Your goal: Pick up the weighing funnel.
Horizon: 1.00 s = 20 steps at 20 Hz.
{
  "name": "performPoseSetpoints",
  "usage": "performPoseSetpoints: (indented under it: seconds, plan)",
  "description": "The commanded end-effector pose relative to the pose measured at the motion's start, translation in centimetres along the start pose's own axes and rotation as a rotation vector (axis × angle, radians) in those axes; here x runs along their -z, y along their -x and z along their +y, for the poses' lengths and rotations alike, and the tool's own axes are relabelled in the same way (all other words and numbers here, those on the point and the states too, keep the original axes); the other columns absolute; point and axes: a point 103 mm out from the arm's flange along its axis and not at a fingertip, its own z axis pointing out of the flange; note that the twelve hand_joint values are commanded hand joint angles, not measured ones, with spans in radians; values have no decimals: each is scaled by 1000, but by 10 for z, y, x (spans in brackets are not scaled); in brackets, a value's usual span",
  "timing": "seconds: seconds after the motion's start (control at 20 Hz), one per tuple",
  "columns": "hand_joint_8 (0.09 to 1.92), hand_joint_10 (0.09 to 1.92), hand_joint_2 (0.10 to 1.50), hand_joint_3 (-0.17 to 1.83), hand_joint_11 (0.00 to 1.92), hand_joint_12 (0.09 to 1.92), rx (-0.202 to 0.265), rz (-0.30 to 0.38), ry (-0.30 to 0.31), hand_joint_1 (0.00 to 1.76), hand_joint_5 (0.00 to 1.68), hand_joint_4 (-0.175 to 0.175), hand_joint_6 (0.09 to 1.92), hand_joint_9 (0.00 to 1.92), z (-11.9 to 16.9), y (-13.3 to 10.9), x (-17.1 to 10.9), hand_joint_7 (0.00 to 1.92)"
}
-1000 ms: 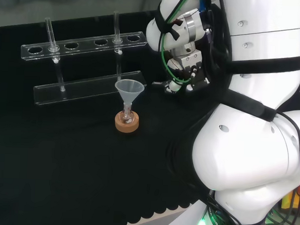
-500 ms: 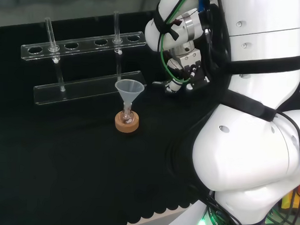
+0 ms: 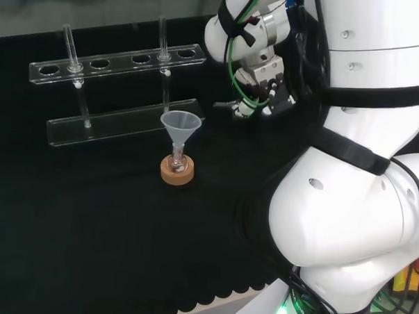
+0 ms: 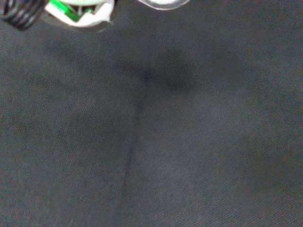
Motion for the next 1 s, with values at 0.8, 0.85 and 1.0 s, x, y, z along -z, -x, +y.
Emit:
performPoseSetpoints:
  seconds: [0.8,0.85,1.0]
  plan:
    - [643,533,658,737,323,1327,-2,-78,-67,1102,1172,175,886,727,-60,14,57,516]
    - [643,532,658,737,324,1327,-4,-83,-68,1103,1172,175,886,725,-64,13,58,515]
    - [642,531,658,736,326,1326,-6,-101,-64,1102,1171,175,886,721,-77,8,63,512]
